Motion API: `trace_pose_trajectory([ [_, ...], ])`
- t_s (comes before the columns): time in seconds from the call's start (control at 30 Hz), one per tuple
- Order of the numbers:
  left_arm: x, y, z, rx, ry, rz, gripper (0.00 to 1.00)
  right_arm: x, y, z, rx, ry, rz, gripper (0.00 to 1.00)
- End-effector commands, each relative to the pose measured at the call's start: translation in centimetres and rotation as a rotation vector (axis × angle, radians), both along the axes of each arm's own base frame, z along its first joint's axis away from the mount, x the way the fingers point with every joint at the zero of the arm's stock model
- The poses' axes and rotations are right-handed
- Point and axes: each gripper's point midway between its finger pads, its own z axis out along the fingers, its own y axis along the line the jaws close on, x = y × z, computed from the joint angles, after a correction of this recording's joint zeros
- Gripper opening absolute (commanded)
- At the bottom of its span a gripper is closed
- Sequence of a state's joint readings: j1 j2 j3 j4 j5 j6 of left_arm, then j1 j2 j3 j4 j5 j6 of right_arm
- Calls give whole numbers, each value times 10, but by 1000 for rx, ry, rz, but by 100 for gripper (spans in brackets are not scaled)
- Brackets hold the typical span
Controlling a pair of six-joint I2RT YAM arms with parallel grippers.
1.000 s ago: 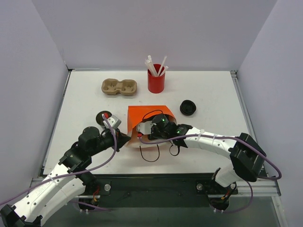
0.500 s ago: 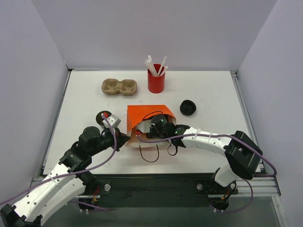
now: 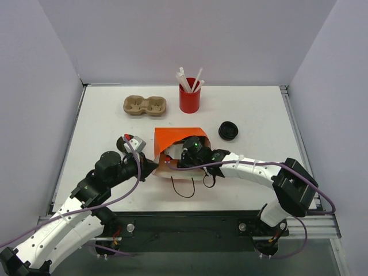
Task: Pack the takeout coffee
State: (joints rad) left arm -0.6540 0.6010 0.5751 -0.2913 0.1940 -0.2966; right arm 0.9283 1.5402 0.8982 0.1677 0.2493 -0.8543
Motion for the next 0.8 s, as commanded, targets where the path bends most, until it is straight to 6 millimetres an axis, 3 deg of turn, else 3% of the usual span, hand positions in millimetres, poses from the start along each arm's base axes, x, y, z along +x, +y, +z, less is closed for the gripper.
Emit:
trace_pose_trajectory([
  [0.0,1,-2,22,-22,-21,-2,0,-7,-12,12,12,58,-28,94],
  [0.77,3,-4,27,5,1,-4,0,-43,1,37,68,219,100,90],
])
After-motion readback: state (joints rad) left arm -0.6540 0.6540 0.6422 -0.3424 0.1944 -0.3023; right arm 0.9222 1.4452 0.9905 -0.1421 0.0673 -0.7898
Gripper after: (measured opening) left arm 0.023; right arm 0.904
